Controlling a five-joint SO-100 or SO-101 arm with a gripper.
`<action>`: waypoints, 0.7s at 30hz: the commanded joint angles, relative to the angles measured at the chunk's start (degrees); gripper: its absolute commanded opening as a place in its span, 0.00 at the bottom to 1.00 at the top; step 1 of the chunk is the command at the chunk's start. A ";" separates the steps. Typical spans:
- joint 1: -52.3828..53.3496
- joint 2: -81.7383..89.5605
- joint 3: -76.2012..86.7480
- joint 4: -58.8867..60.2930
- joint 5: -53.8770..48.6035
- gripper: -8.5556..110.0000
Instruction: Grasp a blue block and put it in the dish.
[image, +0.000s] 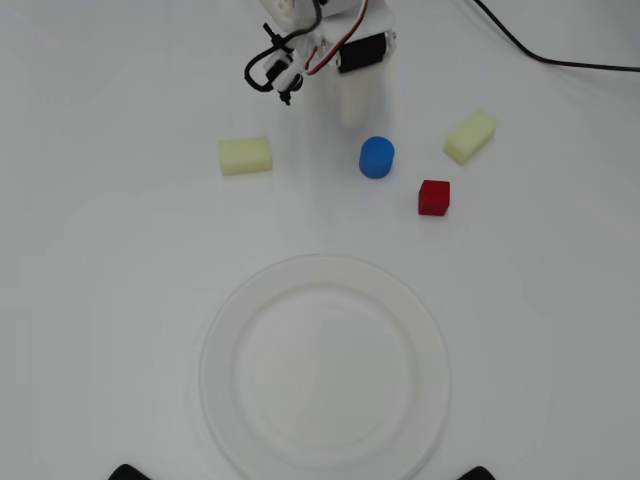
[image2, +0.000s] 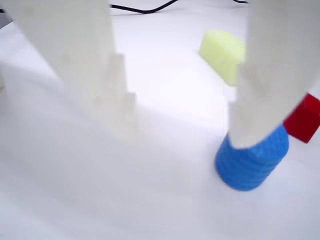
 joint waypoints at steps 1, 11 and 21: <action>-2.81 -6.68 -7.29 -0.26 1.67 0.28; -7.21 -19.07 -11.87 -2.55 3.87 0.36; -5.80 -27.77 -11.78 -8.61 4.13 0.34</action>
